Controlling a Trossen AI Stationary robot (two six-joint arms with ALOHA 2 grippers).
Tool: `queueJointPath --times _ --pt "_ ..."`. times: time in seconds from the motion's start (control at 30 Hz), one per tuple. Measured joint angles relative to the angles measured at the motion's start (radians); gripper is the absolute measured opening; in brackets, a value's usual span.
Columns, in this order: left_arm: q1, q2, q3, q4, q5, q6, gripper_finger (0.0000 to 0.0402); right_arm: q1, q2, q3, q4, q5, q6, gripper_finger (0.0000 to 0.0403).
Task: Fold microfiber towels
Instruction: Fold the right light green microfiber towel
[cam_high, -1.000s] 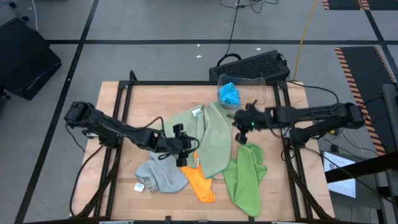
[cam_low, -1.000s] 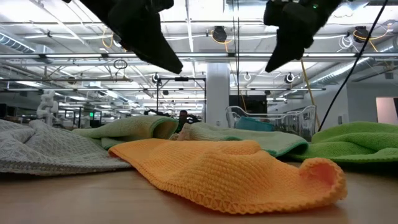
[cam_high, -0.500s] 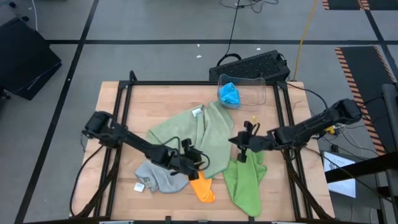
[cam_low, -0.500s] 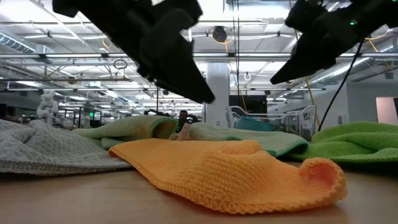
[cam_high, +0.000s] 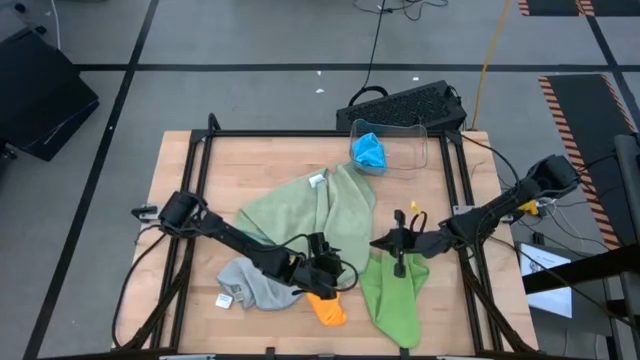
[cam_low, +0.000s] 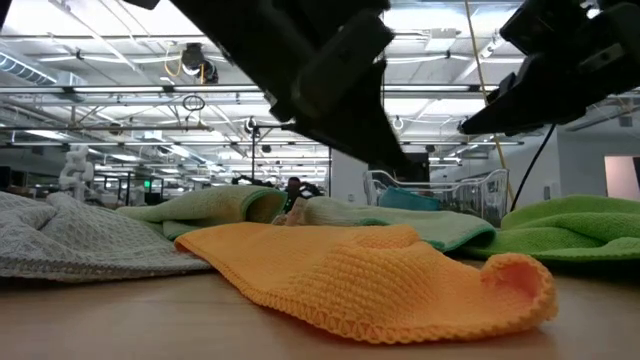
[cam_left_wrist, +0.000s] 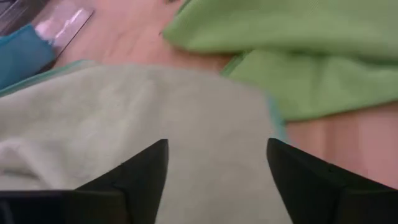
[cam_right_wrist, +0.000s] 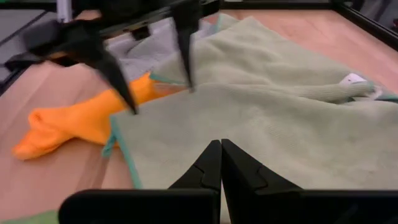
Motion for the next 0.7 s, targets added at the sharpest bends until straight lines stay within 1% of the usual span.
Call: queueJointPath --times 0.13,0.27,0.4,0.47,0.5,0.57,0.63,0.7 --pt "0.000 0.000 -0.004 -0.055 -0.001 0.010 0.0315 0.026 0.036 0.000 0.057 -0.002 -0.017 0.0000" --pt "0.002 0.001 -0.020 -0.047 0.050 0.011 0.0320 0.040 0.075 -0.001 0.081 -0.004 -0.015 0.0000" --pt "-0.033 0.001 -0.020 0.039 0.125 0.012 0.0305 0.056 0.103 -0.001 0.072 -0.006 0.020 0.0000" --pt "-0.063 0.001 -0.020 0.091 0.134 0.024 0.0292 0.071 0.108 -0.001 0.053 -0.008 0.033 0.0000" --pt "-0.076 0.001 -0.020 0.103 0.131 0.027 0.0286 0.080 0.108 -0.001 0.037 -0.009 0.041 0.0000" --pt "-0.095 0.013 -0.019 0.104 0.092 0.026 0.0275 0.097 0.103 -0.001 0.010 -0.008 0.061 0.0000" --pt "-0.105 0.031 -0.020 0.063 0.047 0.025 0.0265 0.112 0.100 -0.001 0.002 -0.009 0.085 0.0000" --pt "-0.105 0.046 -0.021 0.050 0.050 0.024 0.0258 0.127 0.100 -0.001 0.004 -0.008 0.100 0.0000"
